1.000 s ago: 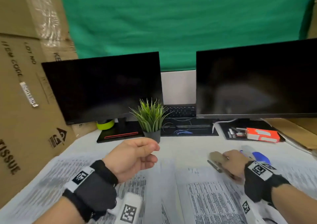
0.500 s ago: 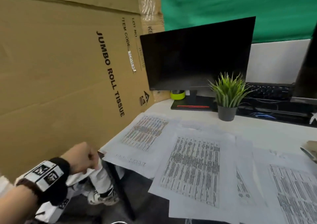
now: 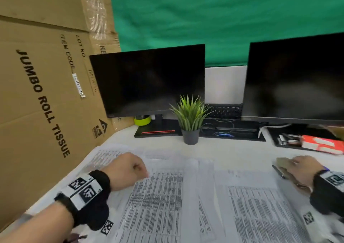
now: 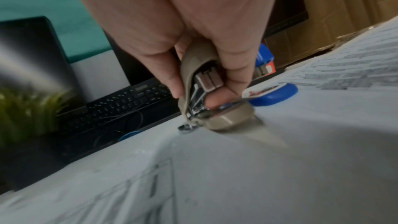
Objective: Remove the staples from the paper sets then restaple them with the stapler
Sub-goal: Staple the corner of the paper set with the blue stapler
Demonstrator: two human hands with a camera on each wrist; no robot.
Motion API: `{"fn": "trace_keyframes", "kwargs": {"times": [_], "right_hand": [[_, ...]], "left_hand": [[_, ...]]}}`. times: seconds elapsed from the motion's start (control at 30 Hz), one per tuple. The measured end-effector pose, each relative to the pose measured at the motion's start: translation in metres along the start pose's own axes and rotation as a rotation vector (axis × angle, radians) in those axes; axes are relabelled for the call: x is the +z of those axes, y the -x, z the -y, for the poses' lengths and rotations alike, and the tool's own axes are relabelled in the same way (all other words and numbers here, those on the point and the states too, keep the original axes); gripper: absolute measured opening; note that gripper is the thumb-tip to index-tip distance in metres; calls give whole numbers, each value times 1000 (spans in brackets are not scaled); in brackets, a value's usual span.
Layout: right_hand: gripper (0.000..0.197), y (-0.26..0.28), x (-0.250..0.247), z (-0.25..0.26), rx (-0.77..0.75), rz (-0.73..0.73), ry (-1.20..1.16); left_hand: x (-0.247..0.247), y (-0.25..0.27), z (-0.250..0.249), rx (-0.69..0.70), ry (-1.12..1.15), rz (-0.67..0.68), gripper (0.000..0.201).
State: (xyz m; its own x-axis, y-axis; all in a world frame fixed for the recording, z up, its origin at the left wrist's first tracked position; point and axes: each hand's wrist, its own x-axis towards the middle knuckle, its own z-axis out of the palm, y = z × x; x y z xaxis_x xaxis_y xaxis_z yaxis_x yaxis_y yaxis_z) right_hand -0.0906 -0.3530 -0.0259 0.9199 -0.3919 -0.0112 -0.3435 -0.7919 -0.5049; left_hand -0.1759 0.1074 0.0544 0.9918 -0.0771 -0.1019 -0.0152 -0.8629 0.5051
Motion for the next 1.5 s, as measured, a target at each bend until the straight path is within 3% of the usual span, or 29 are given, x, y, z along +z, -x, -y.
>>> {"fn": "trace_keyframes", "kwargs": {"times": [0.1,0.23,0.33,0.43,0.53,0.57,0.63,0.7,0.77,0.87,0.93,1.0,1.07,1.13,1.2,1.33,1.5], "right_hand": [[41,-15,-7,5,58,-55,-35],[28,-17,-33,7,-25,-227,146],[32,-22,-42,-24,50,-74,365],[31,-29,-37,-57,120,80,335],[22,-26,-47,-70,189,-20,79],[19,-21,-52,-69,198,-71,-115],[10,1,-59,-57,204,-131,-723],[11,31,-58,-34,206,29,-1176],[24,47,-37,-21,197,187,-1235],[38,61,0,-14,174,256,-996],[43,66,13,-10,172,246,-952],[48,68,14,-10,210,235,-1004],[36,72,6,-9,247,222,-1044],[33,80,-13,-10,226,207,-1024],[43,91,-37,-12,160,188,-965],[40,113,-85,-6,-11,152,-872],[37,145,-138,33,-340,-202,-1009]], "left_hand": [[43,-43,-68,136,-78,114,19],[88,-81,-124,166,-169,236,57],[114,-97,-139,177,-292,342,85],[132,-102,-144,152,-428,459,99],[138,-105,-146,171,-552,481,97],[139,-106,-147,177,-560,480,96],[139,-108,-149,193,-560,474,93],[140,-107,-151,201,-545,473,90],[139,-104,-153,200,-523,472,88],[138,-99,-152,197,-386,483,80],[139,-96,-147,217,-130,453,66],[140,-89,-143,195,279,441,50],[139,-77,-144,188,566,340,38],[132,-68,-148,224,662,230,34],[119,-61,-156,270,743,189,34],[81,-43,-181,372,878,65,31],[36,-9,-230,722,887,-254,27]]}}
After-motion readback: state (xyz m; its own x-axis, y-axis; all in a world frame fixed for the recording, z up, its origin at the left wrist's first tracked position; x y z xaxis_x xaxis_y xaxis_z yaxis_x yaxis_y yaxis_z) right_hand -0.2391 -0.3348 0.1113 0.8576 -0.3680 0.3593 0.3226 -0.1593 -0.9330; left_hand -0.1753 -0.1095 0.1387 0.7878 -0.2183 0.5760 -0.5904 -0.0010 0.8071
